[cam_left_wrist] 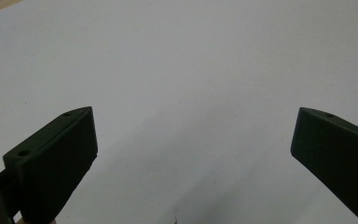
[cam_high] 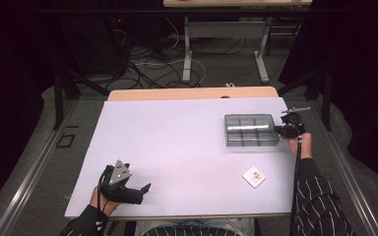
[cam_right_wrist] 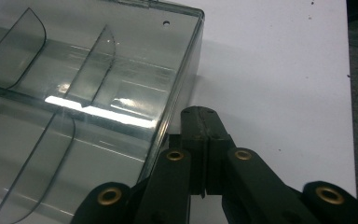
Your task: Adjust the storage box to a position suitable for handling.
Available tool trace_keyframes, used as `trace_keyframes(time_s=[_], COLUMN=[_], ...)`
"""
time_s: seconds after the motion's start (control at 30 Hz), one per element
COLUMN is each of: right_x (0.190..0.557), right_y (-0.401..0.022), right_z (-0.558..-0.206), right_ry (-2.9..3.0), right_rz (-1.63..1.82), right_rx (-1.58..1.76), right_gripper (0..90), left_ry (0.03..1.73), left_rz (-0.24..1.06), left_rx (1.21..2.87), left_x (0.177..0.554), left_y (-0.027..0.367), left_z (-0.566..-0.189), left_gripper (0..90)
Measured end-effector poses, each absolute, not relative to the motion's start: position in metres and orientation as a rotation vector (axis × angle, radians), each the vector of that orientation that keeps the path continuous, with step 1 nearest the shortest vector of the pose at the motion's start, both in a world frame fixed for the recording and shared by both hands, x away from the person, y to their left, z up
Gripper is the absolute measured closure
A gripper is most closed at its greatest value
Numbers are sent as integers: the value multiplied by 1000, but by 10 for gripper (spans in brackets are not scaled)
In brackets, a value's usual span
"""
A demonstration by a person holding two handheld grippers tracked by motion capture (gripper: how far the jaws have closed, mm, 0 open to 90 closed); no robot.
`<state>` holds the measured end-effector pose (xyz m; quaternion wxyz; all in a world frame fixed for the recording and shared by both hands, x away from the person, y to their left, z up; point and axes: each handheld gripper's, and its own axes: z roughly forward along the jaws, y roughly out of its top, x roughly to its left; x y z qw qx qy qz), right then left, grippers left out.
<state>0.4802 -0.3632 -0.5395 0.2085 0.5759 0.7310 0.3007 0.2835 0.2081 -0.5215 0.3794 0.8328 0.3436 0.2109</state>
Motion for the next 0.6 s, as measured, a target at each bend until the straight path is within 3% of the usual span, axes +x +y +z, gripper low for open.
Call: trace_keyframes(time_s=[0.6], right_x=[480], right_y=[-343], right_z=[-542], right_ry=[2096], right_rz=[839], right_rx=[1552], right_gripper=[900], left_ry=[870], left_rz=[537], left_rx=[2141], left_x=[284], left_y=[207], left_z=[-521], left_gripper=[1])
